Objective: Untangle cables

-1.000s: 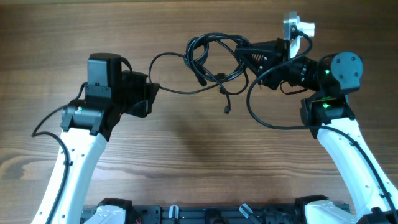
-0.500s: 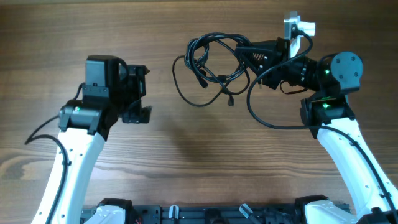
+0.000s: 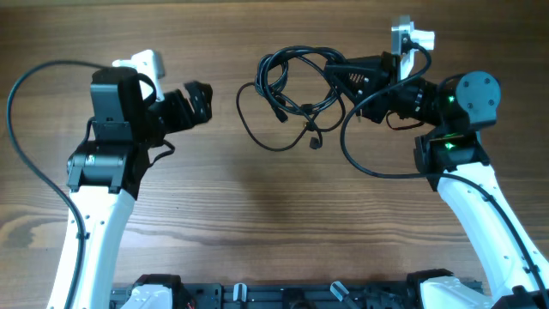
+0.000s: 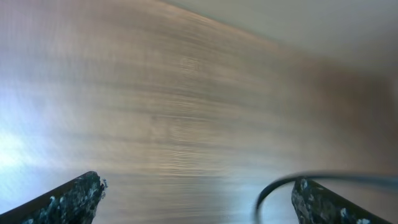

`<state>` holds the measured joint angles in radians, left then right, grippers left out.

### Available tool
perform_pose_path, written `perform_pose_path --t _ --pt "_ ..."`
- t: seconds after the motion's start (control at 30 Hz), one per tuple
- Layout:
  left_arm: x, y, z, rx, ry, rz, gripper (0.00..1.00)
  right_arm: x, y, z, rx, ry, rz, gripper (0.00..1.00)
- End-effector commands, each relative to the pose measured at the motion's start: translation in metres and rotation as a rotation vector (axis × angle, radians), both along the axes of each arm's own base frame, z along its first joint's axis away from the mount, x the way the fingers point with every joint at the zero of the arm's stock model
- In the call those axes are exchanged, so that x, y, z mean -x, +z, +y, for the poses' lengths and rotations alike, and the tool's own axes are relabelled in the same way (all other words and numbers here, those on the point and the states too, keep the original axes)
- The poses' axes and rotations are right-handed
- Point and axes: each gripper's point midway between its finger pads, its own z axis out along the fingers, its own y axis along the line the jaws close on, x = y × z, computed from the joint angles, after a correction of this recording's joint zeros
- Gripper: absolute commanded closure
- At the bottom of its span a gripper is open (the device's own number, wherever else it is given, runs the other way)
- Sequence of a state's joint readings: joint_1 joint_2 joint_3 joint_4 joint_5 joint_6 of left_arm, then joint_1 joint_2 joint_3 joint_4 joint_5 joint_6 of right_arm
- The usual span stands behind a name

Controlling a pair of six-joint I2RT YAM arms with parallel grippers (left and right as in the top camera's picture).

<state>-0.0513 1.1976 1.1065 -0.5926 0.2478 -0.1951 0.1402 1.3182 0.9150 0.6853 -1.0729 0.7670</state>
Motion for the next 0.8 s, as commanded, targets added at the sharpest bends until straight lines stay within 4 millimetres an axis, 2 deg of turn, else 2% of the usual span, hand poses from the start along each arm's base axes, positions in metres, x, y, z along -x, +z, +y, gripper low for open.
perform_pose_path --t 0.0,0.1,0.2,0.33,0.47,0.57,0.63,0.67,0.7,0.73,0.77 --pt "0.003 0.017 -0.023 -0.323 -0.428 -0.236 0.00 0.005 0.008 0.000 -0.007 0.010 -0.012 0.96" --pt "0.008 0.029 -0.047 -0.389 -0.637 -0.386 0.00 0.010 0.009 0.001 -0.002 0.034 -0.026 0.96" --pt "0.010 0.036 -0.065 -0.459 -0.772 -0.504 0.00 0.022 0.011 0.004 0.013 0.094 -0.072 0.96" --pt "0.019 0.039 -0.087 -0.488 -0.916 -0.603 0.00 0.024 0.011 0.005 0.015 0.104 -0.074 0.96" --pt "0.028 0.045 -0.099 -0.429 -0.977 -0.654 0.01 0.024 0.011 0.005 0.014 0.105 -0.071 0.96" --pt "0.034 0.048 -0.105 -0.388 -1.012 -0.675 0.12 0.023 0.012 0.005 0.014 0.104 -0.072 0.96" --pt "0.034 0.048 -0.107 -0.377 -1.021 -0.681 0.27 0.024 0.011 0.005 0.014 0.105 -0.072 0.96" --pt "0.033 0.047 -0.107 -0.376 -1.021 -0.679 0.47 0.024 0.011 0.005 0.013 0.106 -0.069 0.96" --pt "0.033 0.047 -0.107 -0.375 -1.021 -0.678 0.74 0.024 0.011 0.005 0.013 0.105 -0.067 0.96" --pt "0.032 0.045 -0.107 -0.372 -1.023 -0.673 0.94 0.024 0.012 0.005 0.009 0.107 -0.055 0.96" --pt "0.032 0.045 -0.108 -0.366 -1.026 -0.671 0.96 0.024 0.012 0.005 0.008 0.108 -0.051 0.96"
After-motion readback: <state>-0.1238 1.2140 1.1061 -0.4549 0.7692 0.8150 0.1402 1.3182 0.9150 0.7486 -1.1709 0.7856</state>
